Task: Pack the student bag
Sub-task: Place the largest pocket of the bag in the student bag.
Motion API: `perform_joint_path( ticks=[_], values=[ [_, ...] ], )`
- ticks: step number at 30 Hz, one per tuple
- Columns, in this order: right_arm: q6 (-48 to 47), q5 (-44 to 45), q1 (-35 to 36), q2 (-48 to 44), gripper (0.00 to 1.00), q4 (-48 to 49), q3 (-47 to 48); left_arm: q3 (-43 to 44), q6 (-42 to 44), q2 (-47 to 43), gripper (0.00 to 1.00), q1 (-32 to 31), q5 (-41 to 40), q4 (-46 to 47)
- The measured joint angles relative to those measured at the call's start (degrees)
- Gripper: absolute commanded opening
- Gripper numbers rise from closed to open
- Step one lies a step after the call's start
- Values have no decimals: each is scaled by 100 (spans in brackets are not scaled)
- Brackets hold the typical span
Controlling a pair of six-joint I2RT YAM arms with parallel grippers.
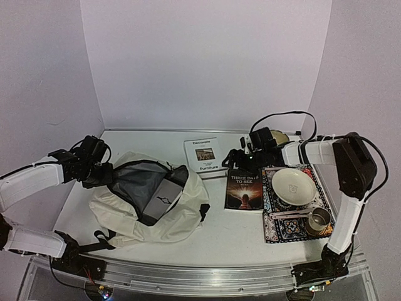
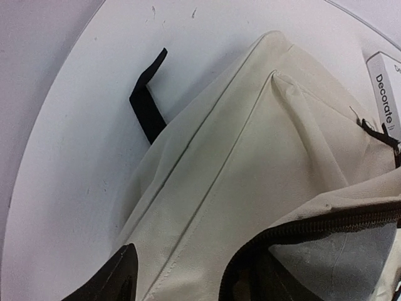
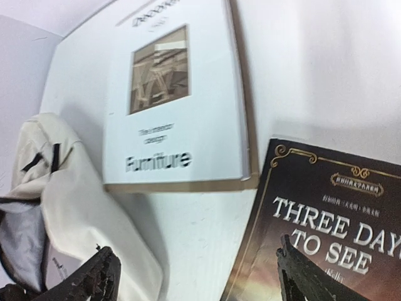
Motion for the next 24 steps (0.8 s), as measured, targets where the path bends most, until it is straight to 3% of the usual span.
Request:
perform_joint_path(
  ticks=[4, 8, 17, 24],
  values=[
    [10, -123, -116, 434, 73, 48, 206, 5, -13, -161, 84, 22, -56, -109],
    [112, -343, -218, 748, 66, 274, 307, 61, 2, -371, 89, 27, 34, -150],
    [586, -918, -361, 1223, 51, 1002, 387, 541, 14, -657, 92, 29, 458, -190],
    [968, -1269, -437, 1452, 31, 1507, 395, 847, 22, -664, 93, 29, 751, -257]
  ],
)
